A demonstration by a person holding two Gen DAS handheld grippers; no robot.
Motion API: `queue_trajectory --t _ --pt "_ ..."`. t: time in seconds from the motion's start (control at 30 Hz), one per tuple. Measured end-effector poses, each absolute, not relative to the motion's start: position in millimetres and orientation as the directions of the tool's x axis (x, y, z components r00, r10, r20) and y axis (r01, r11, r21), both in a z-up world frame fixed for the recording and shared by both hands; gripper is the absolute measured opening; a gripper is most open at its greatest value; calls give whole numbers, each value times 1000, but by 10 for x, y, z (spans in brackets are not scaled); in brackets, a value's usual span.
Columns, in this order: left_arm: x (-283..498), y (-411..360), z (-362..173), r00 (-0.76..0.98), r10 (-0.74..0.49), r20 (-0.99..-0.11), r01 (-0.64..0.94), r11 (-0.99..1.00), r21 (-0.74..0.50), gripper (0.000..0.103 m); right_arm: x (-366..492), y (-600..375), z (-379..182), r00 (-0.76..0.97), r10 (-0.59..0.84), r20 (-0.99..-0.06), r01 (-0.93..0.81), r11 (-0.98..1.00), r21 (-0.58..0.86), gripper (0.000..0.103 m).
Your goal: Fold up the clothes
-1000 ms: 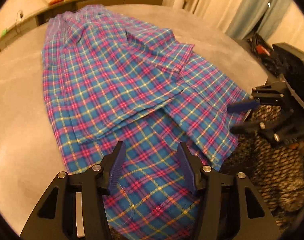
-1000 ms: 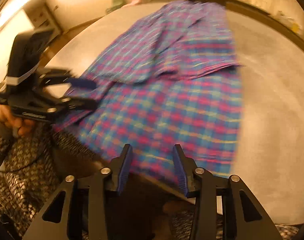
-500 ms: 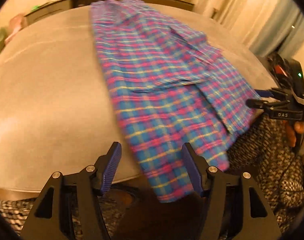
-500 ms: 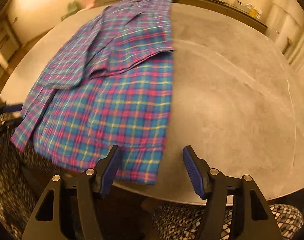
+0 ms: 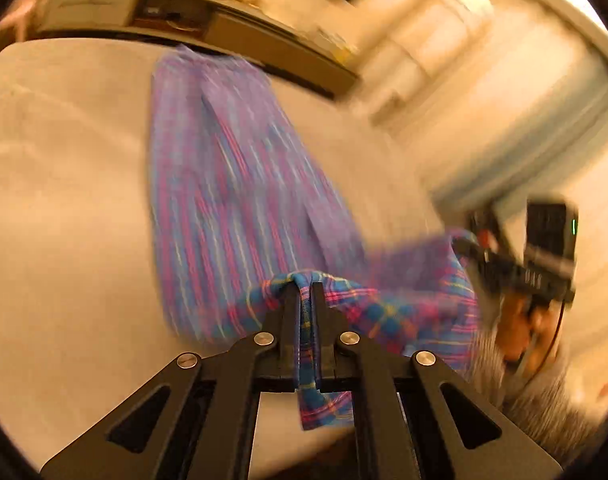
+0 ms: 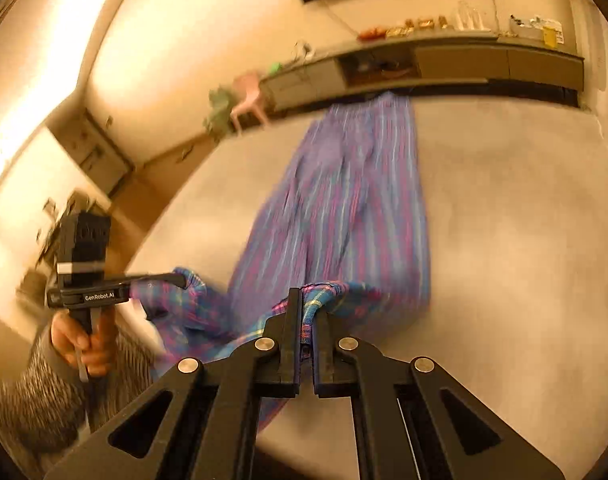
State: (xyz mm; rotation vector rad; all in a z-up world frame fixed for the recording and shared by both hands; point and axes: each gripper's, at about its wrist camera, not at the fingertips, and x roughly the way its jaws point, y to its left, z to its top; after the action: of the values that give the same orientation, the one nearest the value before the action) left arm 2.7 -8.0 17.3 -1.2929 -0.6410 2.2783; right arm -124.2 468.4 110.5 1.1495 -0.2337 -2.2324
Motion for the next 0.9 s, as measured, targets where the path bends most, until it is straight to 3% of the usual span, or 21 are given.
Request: queue_trajectory --t 0.07,0.13,0.2,0.23,0.3,0.37,0.53,0.63,0.7,0.73,0.77,0.8,0.9 --pt "-528 -253 32 -464 543 -700 -55 -806 -589 9 -1856 4596 1060 -439 -589 -678 376 -806 457 5" --pt "-902 -417 -246 -435 501 -748 39 -820 -571 16 -2380 4542 782 -412 -616 -671 307 -788 534 14" --pt "-910 -647 -388 -484 489 -726 97 -794 -600 36 -2659 4674 409 -417 -629 -656 216 -770 600 54" --pt "-859 -768 -420 -521 480 -706 117 -779 -616 47 -2662 4762 323 -439 -623 -648 191 -769 610 55" --pt "-790 -901 -330 -562 501 -658 106 -745 -658 52 -2691 4846 157 -418 -629 -656 167 -763 625 55" --pt "-720 -906 -192 -596 501 -627 32 -766 -642 66 -2720 4824 133 -388 -630 -672 194 -769 609 56" --pt "-736 -479 -247 -529 500 -686 -97 -838 -536 70 -2628 4629 162 -335 -594 -732 313 -802 508 58" --pt "-776 -66 -372 -497 460 -736 -187 -885 -426 70 -2552 4436 56 -311 -495 -811 359 -852 382 58" --pt "-777 62 -392 -518 422 -744 -217 -906 -362 63 -2512 4353 -13 -310 -438 -844 381 -871 311 57" --pt "-778 87 -409 -517 420 -746 -225 -908 -354 34 -2492 4324 -26 -311 -430 -848 394 -870 297 54" --pt "-781 101 -425 -511 424 -748 -233 -906 -354 1 -2476 4302 -17 -315 -431 -845 406 -866 291 34" --pt "-784 103 -426 -509 424 -749 -236 -906 -353 3 -2459 4281 -8 -319 -434 -843 419 -862 285 23" --pt "-774 40 -318 -522 466 -714 -247 -884 -396 4 -2403 4241 48 -325 -457 -828 447 -846 291 8"
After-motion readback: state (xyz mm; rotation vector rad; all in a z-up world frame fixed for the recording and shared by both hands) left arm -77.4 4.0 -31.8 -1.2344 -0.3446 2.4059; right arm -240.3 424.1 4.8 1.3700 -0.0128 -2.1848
